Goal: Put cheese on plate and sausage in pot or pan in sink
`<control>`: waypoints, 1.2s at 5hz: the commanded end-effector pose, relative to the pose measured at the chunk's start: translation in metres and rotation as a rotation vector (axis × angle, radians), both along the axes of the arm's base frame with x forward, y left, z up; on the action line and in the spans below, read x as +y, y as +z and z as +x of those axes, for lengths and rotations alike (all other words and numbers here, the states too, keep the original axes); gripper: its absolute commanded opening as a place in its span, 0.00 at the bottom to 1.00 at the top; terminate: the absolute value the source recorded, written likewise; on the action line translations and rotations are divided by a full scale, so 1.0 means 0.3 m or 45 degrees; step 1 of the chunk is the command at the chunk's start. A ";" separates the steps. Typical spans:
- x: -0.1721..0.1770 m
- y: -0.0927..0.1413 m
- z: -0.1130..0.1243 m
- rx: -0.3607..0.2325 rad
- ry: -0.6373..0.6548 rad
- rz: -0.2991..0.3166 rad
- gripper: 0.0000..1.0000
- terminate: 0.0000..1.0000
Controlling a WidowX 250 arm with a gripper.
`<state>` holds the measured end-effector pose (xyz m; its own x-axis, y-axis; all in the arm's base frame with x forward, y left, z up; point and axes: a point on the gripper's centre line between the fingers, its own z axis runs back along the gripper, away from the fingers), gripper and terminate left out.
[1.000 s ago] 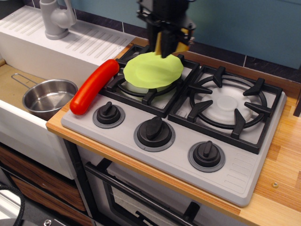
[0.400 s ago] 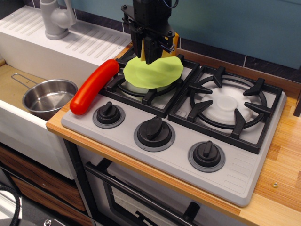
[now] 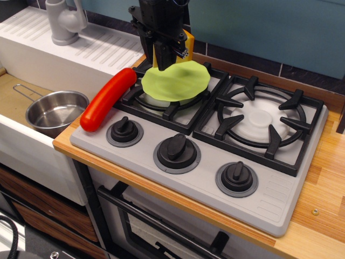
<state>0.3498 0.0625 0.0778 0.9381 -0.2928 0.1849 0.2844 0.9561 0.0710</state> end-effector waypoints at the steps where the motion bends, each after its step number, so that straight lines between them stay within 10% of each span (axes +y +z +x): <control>1: -0.026 0.061 0.052 -0.023 0.009 0.039 1.00 0.00; 6: -0.110 0.297 0.045 0.088 -0.011 0.117 1.00 0.00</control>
<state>0.3571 0.0316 0.1372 0.9510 -0.3090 0.0075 0.3066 0.9461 0.1047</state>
